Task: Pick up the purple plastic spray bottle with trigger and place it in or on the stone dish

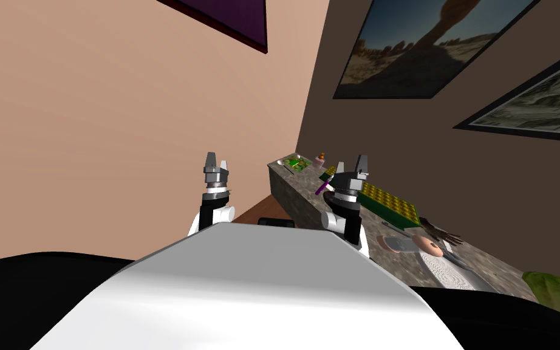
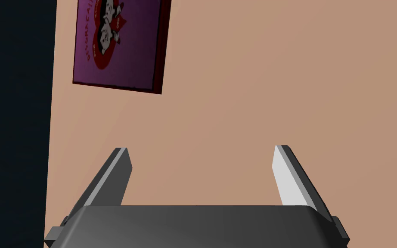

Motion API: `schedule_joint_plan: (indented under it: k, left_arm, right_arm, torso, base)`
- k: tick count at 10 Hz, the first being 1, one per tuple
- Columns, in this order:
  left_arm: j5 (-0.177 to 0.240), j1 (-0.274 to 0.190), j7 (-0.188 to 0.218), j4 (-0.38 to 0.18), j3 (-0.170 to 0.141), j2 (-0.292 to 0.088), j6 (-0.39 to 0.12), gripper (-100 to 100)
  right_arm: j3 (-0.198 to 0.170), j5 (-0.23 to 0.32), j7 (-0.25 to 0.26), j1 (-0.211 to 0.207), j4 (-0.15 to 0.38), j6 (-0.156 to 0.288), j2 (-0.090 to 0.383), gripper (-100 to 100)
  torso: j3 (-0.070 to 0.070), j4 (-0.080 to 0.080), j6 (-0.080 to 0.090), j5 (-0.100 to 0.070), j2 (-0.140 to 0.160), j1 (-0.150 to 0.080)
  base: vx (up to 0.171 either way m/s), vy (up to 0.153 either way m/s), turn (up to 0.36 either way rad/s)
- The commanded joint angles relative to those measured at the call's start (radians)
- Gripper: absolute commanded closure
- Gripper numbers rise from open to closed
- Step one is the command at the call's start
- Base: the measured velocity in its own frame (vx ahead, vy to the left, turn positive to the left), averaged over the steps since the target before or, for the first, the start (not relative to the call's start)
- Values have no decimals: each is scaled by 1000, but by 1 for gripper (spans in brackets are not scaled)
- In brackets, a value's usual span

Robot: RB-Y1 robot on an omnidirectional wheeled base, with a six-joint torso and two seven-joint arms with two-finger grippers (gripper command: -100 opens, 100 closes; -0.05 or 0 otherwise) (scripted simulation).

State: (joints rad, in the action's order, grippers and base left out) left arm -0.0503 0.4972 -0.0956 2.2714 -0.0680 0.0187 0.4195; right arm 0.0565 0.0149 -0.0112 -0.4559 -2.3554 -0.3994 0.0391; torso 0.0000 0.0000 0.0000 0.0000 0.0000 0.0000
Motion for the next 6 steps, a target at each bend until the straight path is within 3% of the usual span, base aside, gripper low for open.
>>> schedule_joint_plan:
  k: [1,6]
  left_arm:
    - [0,0,0,0,0,0,0,0]
    - [0,0,0,0,0,0,0,0]
  right_arm:
    - [5,2,18,11,19,17,40,-100]
    - [29,3,95,57,95,84,145,-100]
  torso:
    - [0,0,0,0,0,0]
    - [1,1,0,2,3,9]
  base:
    - [-7,47,-6]
    - [-35,124,-23]
